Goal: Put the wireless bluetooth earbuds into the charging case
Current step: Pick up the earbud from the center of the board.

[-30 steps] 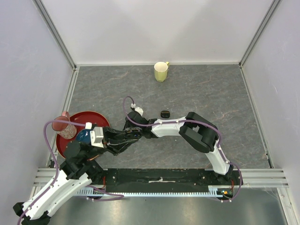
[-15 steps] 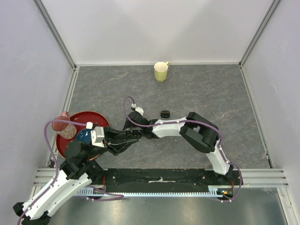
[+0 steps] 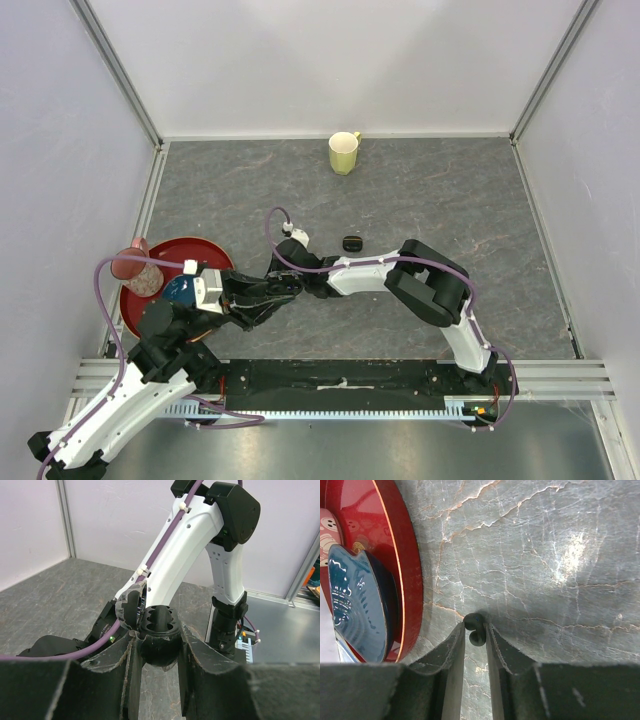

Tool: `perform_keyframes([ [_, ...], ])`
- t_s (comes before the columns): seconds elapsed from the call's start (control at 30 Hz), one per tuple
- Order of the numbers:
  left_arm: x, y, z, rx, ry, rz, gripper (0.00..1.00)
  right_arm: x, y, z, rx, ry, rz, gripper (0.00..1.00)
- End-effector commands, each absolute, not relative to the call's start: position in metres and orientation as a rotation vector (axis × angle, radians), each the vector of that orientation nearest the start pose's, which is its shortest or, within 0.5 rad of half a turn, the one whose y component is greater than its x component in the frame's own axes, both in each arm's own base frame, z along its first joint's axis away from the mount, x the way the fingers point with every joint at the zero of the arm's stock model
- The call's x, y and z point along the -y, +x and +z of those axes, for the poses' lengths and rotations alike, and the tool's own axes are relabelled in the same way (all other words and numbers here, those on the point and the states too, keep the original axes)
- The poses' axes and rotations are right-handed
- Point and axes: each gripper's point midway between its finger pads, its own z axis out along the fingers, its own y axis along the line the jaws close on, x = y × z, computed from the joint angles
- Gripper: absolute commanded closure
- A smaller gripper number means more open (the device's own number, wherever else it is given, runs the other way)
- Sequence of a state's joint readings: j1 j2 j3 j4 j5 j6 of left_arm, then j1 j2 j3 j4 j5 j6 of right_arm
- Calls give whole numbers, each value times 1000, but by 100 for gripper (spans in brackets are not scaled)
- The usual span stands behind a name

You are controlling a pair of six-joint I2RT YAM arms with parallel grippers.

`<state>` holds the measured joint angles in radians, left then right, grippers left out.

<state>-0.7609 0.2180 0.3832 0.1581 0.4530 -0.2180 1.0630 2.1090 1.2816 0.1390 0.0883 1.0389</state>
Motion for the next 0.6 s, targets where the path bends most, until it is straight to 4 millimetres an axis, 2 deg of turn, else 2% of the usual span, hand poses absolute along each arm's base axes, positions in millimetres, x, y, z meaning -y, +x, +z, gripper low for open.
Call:
perform_keyframes([
  [0.0, 214, 104, 310, -1106, 754, -1084, 98, -457, 240, -6, -2544, -10, 786, 71],
  [0.23, 215, 105, 307, -1114, 756, -1084, 98, -458, 238, -1, -2519, -14, 837, 77],
  [0.43, 215, 106, 306, -1119, 752, -1086, 98, -461, 238, 6, -2500, -23, 866, 70],
  [0.53, 215, 106, 306, -1117, 751, -1086, 98, -461, 238, 6, -2498, -23, 870, 71],
  [0.57, 215, 105, 306, -1118, 753, -1087, 98, -462, 239, 7, -2495, -21, 873, 74],
])
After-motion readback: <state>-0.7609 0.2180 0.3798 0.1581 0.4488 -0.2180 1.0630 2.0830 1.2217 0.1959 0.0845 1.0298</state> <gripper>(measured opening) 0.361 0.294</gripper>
